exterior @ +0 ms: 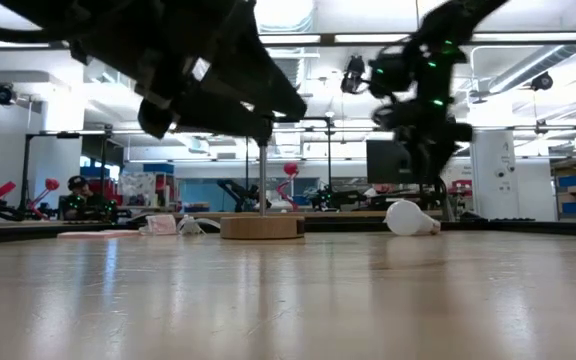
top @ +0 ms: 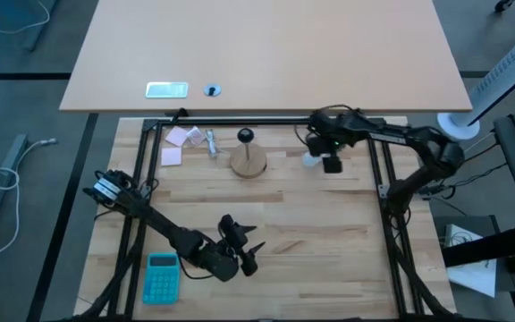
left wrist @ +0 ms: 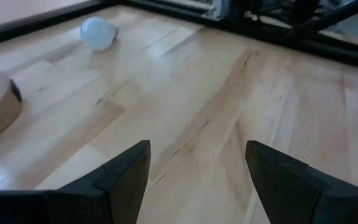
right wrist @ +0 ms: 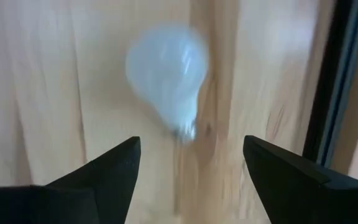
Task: Screw lightbulb
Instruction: Insert the lightbulb into the lamp
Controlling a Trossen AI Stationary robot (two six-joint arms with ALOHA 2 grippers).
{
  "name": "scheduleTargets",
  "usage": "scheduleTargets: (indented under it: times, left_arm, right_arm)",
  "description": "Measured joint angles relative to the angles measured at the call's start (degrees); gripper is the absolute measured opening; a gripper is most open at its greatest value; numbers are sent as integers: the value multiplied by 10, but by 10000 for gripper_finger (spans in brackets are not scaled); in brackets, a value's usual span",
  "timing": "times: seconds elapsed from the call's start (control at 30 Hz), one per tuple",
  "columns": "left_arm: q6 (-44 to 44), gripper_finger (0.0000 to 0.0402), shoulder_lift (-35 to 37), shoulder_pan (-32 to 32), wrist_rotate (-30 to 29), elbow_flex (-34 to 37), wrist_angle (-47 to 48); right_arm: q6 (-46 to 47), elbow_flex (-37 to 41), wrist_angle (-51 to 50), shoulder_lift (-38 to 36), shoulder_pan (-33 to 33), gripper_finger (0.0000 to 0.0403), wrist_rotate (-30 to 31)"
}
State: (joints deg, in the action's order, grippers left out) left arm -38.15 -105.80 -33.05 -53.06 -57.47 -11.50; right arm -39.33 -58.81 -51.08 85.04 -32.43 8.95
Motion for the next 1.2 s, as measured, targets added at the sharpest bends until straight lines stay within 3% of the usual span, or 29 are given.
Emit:
scheduleTargets:
  times: [0.27,0.47,0.83,1.2]
  left_arm:
    - [34,256,0,0,0,0,-33]
    - [30,256,0,0,0,0,-46]
    - [33,256,0,0,0,0,-75]
    - [34,256,0,0,0,0,-74]
  right_arm:
    - [-31,106,91,-25,-21,280,1]
    - [11,98,150,11,-31,269,-46]
    - [-31,75,171,94,-31,265,-65]
    - [-32,65,173,103,-49,223,-71]
